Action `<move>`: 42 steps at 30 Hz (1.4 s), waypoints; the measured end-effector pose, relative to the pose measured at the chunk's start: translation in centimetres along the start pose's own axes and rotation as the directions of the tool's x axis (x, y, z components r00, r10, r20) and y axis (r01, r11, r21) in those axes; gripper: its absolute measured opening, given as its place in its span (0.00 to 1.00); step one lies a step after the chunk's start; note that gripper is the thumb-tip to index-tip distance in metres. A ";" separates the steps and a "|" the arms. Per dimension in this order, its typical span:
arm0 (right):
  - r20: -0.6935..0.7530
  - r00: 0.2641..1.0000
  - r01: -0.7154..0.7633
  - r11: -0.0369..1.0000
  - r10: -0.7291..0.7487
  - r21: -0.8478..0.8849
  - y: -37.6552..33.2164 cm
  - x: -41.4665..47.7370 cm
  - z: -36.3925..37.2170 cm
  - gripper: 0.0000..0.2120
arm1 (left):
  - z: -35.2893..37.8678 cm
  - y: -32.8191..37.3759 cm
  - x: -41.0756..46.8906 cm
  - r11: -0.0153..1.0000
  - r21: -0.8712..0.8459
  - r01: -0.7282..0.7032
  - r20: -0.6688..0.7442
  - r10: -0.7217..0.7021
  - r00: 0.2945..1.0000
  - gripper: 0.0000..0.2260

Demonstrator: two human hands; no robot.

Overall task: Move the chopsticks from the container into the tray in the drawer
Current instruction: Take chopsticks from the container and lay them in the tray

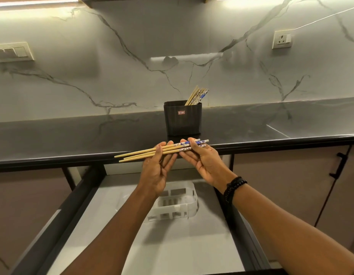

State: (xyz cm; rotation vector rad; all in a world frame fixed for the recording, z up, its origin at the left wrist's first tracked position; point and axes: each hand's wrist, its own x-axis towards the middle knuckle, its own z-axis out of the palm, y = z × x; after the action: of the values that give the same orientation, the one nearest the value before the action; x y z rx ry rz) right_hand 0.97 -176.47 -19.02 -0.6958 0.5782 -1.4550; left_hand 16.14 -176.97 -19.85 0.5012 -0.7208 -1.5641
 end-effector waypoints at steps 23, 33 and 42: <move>0.198 0.979 -0.026 0.999 0.034 -0.045 -0.3 -0.9 0.3 0.16 | -1.1 2.0 0.1 0.994 -0.090 0.069 -0.020 -0.071 0.997 0.12; 0.134 0.990 0.068 0.976 -0.041 -0.207 -0.4 -0.7 -0.3 0.13 | -1.5 2.0 0.3 0.999 0.023 0.028 -0.082 -0.026 0.996 0.12; 0.085 0.977 0.210 0.825 -0.194 -0.525 -0.5 -0.9 -0.4 0.08 | -1.5 1.9 0.5 0.996 0.086 0.029 -0.099 -0.021 0.995 0.11</move>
State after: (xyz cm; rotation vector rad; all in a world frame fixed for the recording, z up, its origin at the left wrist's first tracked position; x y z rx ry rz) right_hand 0.31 -175.57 -18.98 -1.2461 0.9268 -1.4841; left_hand 18.50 -177.72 -19.56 0.6492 -0.7121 -1.5250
